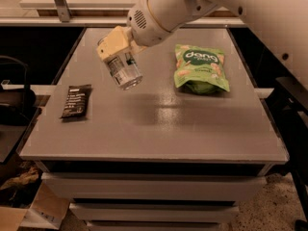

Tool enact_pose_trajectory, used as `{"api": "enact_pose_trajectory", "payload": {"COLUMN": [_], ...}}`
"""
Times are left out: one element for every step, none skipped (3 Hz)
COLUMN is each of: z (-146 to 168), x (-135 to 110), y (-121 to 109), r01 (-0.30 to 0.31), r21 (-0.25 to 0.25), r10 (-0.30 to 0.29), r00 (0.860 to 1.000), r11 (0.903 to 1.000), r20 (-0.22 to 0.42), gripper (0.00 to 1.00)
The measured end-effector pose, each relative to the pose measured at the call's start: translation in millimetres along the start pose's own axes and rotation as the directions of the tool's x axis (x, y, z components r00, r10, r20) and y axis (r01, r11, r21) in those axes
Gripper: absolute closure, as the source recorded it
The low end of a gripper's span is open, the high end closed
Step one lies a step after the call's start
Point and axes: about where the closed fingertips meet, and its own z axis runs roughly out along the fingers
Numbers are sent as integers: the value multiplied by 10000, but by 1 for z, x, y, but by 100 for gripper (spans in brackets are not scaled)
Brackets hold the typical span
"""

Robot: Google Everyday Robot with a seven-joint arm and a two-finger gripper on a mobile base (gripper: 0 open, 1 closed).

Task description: Place 7up can upright

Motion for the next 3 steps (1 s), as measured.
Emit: {"api": "enact_pose_trajectory", "payload": {"z": [-7, -9, -8], "x": [1, 1, 1], "y": [-1, 1, 1], "r01": [1230, 2050, 2052], "r21": [-722, -668, -670], "r10": [-1185, -2002, -2003], "r00": [9909, 9771, 9771], "r11": [9898, 9765, 9764], "r20": [632, 722, 721], "gripper": [100, 100, 100]}}
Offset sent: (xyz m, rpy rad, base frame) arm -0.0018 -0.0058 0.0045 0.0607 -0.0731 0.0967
